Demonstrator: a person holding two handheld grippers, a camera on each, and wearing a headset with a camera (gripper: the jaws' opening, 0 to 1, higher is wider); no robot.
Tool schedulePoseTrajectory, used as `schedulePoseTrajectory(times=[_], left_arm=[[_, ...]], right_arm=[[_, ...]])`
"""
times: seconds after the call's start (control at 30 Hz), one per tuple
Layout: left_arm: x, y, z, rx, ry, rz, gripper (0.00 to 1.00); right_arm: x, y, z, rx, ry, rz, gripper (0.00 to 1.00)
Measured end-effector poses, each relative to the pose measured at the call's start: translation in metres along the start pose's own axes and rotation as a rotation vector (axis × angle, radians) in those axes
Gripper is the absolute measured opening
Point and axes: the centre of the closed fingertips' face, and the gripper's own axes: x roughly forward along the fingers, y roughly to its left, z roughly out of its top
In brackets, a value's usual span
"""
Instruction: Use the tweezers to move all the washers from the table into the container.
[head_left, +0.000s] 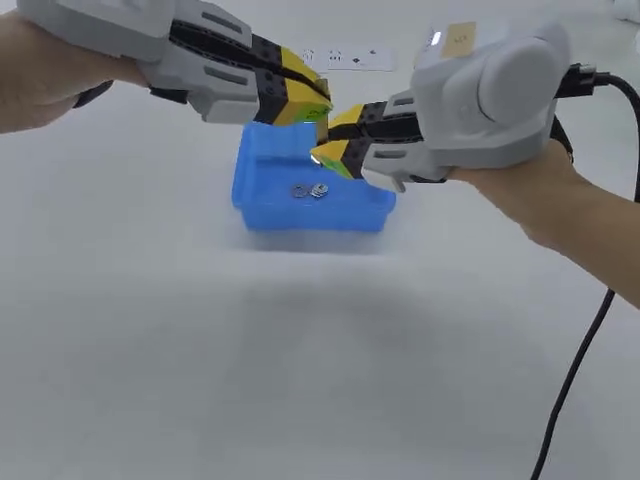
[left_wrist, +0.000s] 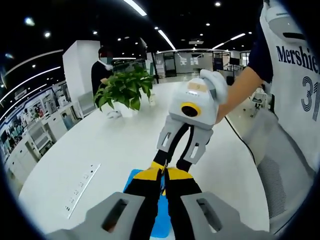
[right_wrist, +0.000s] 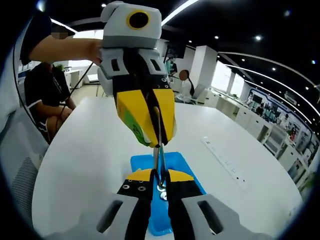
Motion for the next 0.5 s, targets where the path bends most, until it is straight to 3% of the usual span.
schedulePoseTrajectory(times=[0.3, 0.5], left_arm=[[0.014, 0.018, -0.03, -0.065, 0.007, 0.003, 0.07], [0.022, 0.024, -0.046, -0.091, 0.025, -0.004, 0.07]], right_arm=[[0.023, -0.01, -0.026, 0.036, 0.031, 0.018, 0.11], [0.033, -0.01, -0.039, 0.058, 0.05, 0.03, 0.11]])
